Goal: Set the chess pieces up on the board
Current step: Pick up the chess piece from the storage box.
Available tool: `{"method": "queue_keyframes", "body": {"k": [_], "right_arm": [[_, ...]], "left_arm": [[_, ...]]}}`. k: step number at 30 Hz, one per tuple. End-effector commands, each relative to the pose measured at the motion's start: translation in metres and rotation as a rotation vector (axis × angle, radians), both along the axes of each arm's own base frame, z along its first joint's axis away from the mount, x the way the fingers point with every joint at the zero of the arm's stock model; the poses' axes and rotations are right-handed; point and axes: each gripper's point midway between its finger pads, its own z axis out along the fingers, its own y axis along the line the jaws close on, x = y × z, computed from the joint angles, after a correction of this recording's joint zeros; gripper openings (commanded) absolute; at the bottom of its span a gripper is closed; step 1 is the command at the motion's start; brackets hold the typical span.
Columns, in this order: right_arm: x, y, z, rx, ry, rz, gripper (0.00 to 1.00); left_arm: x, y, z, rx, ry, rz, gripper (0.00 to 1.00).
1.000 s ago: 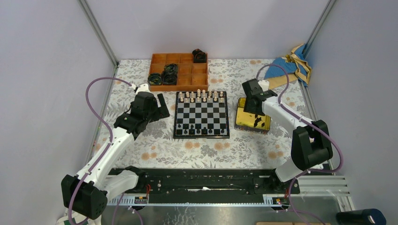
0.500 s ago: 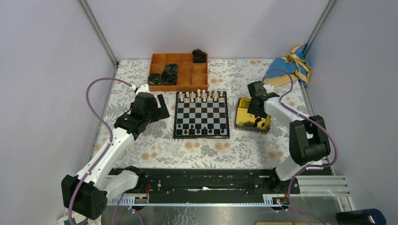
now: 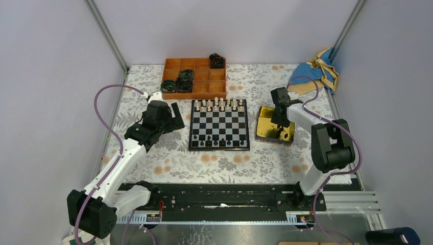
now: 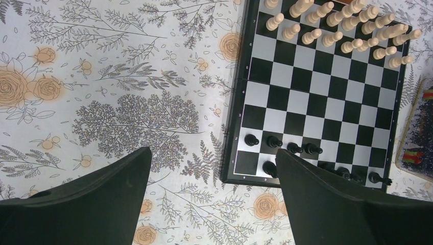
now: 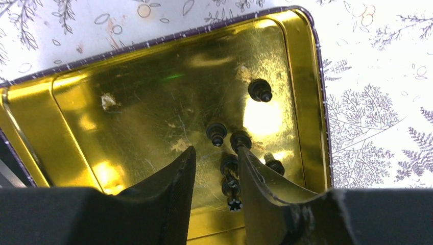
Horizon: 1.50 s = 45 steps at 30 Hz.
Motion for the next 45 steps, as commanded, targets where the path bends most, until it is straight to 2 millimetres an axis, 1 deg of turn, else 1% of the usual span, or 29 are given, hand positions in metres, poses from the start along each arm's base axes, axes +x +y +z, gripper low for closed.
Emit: {"method": "queue_keyframes", "body": {"k": [1,6,15,19,31,37,40,45], "right_arm": [[0.017,0.001,0.004,0.017,-0.037,-0.013,0.41],[0.017,0.0,0.0,0.021,-0.025,-0.013,0.39],[0.02,0.001,0.006,0.03,-0.039,-0.01,0.38],[0.021,0.001,0.005,0.025,-0.031,-0.01,0.37],[0.026,0.001,-0.004,0.022,-0.013,-0.008,0.31],[0.027,0.0,-0.006,0.015,-0.01,-0.006,0.19],[0.027,-0.001,-0.007,0.009,-0.007,-0.005,0.17],[0.027,-0.001,-0.002,0.008,-0.015,0.004,0.07]], "left_arm": [[0.008,0.004,0.004,0.02,-0.023,0.007,0.99],[0.01,0.003,0.003,0.021,-0.019,0.004,0.99],[0.012,0.003,0.001,0.025,-0.015,0.003,0.99],[0.013,0.002,0.0,0.026,-0.012,0.003,0.99],[0.014,0.005,-0.001,0.032,-0.01,0.004,0.99],[0.014,0.005,-0.003,0.032,-0.007,0.005,0.99],[0.013,0.005,-0.003,0.032,-0.005,0.006,0.99],[0.014,0.005,-0.002,0.03,-0.007,0.005,0.99]]}}
